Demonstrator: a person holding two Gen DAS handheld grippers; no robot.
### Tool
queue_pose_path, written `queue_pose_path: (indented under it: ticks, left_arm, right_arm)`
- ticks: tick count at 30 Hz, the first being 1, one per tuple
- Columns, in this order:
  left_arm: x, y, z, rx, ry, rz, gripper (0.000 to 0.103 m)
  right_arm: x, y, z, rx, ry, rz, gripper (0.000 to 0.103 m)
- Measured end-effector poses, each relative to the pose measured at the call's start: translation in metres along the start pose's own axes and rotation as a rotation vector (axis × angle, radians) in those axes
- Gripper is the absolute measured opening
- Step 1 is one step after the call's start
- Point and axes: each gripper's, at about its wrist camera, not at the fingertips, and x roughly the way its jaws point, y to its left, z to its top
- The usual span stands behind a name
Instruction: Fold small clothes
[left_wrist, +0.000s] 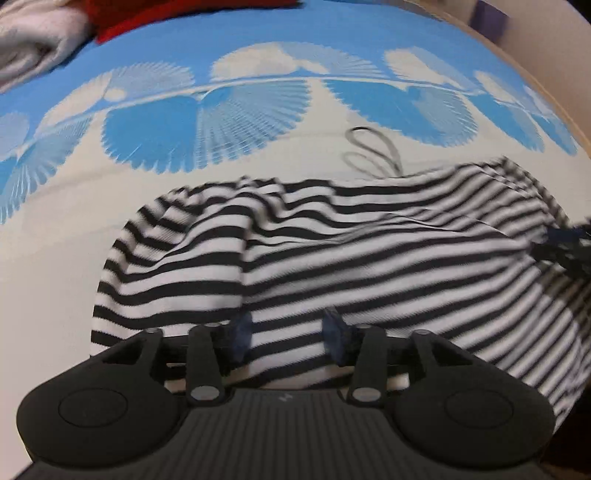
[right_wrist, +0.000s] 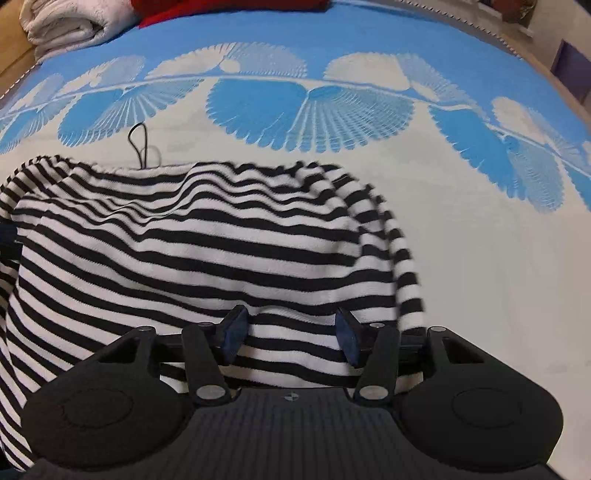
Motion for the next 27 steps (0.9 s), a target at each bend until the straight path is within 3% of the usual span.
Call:
queue_pose_path:
  ticks: [5, 8, 13, 16, 20, 24, 27]
  left_arm:
    - [0.002, 0.003, 0.011, -0.09, -0.021, 0.011, 0.042]
    - [-0.006, -0.009, 0.016, -0.066, -0.068, 0.036, 0.042]
    - [-0.029, -0.05, 0.014, 0.105, -0.13, -0.162, 0.043]
    - [-0.022, -0.077, 0.006, 0.246, -0.108, -0.211, 0.043]
    - [0.018, -0.087, 0.002, 0.249, -0.016, -0.165, 0.045]
    - [0.023, -0.09, 0.008, 0.186, -0.063, -0.13, 0.046]
    - [0.013, -0.099, 0.011, 0.208, -0.097, -0.075, 0.047]
  right_arm:
    - [-0.01, -0.029, -0.012, 0.054, -0.005, -0.059, 0.049]
    - [-0.024, -0.048, -0.021, 0.105, -0.024, -0.024, 0.049]
    - [-0.045, -0.064, -0.038, 0.079, -0.018, 0.12, 0.051]
    - [-0.045, -0.062, -0.051, 0.005, 0.038, 0.145, 0.051]
    - [-0.032, -0.056, -0.065, -0.069, 0.117, 0.114, 0.051]
    - [-0.032, -0.057, -0.061, -0.053, 0.117, 0.107, 0.051]
    - [-0.037, -0.055, -0.059, -0.059, 0.106, 0.1, 0.051]
